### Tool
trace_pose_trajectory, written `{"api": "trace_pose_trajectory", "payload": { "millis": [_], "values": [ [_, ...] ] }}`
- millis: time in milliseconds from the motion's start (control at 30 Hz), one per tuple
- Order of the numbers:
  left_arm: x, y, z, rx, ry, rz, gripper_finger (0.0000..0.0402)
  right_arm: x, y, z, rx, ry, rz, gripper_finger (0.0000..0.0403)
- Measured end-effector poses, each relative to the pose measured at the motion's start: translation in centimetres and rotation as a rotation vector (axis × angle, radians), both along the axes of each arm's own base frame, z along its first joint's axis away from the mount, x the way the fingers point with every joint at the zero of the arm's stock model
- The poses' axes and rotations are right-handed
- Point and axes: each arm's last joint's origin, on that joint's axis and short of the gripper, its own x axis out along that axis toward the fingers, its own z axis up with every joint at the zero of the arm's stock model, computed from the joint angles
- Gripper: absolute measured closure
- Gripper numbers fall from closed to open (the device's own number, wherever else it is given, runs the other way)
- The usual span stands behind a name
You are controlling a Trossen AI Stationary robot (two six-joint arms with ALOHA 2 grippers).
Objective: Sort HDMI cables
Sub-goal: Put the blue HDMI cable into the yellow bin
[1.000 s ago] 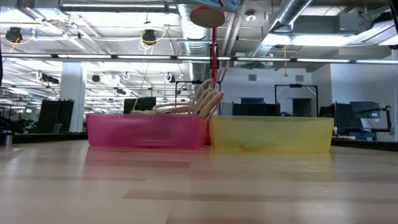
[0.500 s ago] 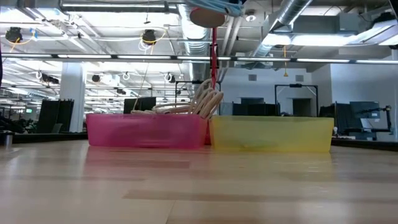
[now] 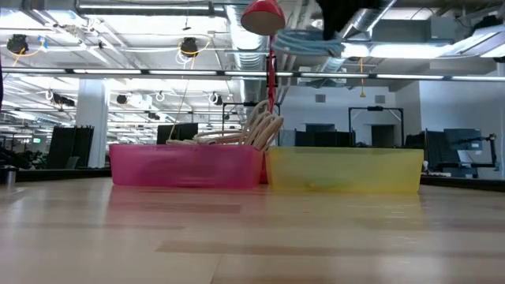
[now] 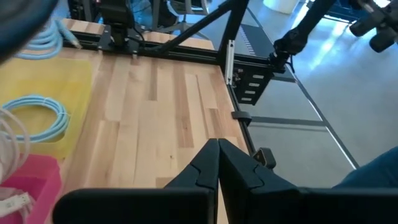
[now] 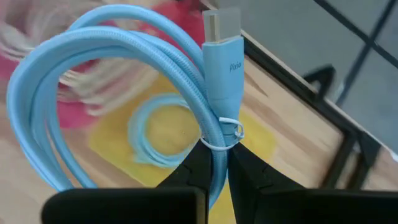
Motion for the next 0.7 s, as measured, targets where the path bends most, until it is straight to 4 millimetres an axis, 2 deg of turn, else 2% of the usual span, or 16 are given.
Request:
{"api": "trace_pose_trajectory", "payload": {
  "millis": [200, 333, 700],
  "values": [
    [0.0, 0.1, 0.0, 0.023, -0.013, 0.040, 0.0395, -3.4, -1.1, -2.1, 0.008, 0.063, -0.099, 0.0382],
    [0.1, 0.2, 0.0, 0.035, -0.019, 0.064, 0.0395, -4.7, -2.0, -4.1, 0.013, 0.133, -0.138, 0.0382],
    [0.1, 0.4, 0.0, 0.051, -0.031, 0.110, 0.0395, -4.4, -5.6, -9.4, 0.053, 0.145, -0.115, 0.0382]
  ]
}}
